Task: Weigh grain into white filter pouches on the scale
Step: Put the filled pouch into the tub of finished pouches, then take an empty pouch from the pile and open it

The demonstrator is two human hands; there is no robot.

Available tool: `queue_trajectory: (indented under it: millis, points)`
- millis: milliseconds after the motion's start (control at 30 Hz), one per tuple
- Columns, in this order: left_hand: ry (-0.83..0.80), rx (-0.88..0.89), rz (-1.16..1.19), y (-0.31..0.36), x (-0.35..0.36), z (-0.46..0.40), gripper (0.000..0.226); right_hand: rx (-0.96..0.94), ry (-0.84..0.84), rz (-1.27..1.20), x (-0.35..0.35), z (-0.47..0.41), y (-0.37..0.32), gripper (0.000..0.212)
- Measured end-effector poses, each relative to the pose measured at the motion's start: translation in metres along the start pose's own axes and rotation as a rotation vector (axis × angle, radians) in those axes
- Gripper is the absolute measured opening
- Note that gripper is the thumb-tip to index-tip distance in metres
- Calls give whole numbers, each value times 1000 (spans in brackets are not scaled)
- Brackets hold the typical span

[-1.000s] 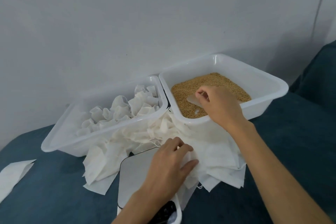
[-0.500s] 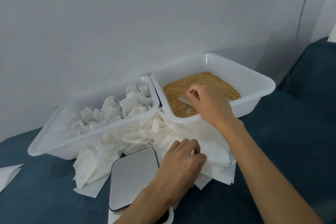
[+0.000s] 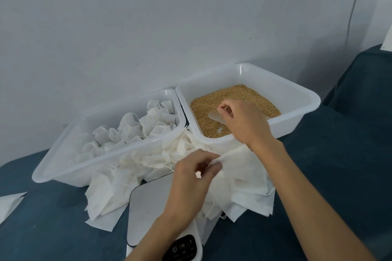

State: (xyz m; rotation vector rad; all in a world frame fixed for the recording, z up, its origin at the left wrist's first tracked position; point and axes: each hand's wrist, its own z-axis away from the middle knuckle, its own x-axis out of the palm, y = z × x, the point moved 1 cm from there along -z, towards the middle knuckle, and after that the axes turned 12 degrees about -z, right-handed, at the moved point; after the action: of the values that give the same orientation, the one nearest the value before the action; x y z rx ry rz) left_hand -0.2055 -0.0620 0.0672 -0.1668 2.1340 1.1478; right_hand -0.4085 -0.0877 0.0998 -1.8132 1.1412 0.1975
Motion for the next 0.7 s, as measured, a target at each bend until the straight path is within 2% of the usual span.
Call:
queue_trajectory:
  millis: [200, 267, 333, 433, 500, 567, 633, 700]
  points:
    - [140, -262, 473, -18, -28, -18, 18, -241, 181, -265, -5, 7, -25, 21]
    - [166, -319, 581, -24, -34, -19, 33, -247, 83, -470, 2, 16, -42, 24]
    - [181, -351, 663, -29, -40, -19, 42, -192, -98, -632, 12, 25, -56, 30]
    - [180, -354, 789, -37, -54, -19, 40, -216, -257, -611, 29, 36, -66, 41]
    - [221, -339, 731, -40, -60, -18, 34, -300, -291, -520, 38, 42, -67, 62]
    - [305, -276, 462, -44, -62, -15, 35, -353, -338, -432, 46, 48, -69, 78]
    - [362, -177, 251, -47, -63, -13, 33, -352, -363, -447, 53, 52, -71, 82]
    - [416, -68, 85, -50, -64, -11, 36, -278, -339, -558, 55, 54, -73, 76]
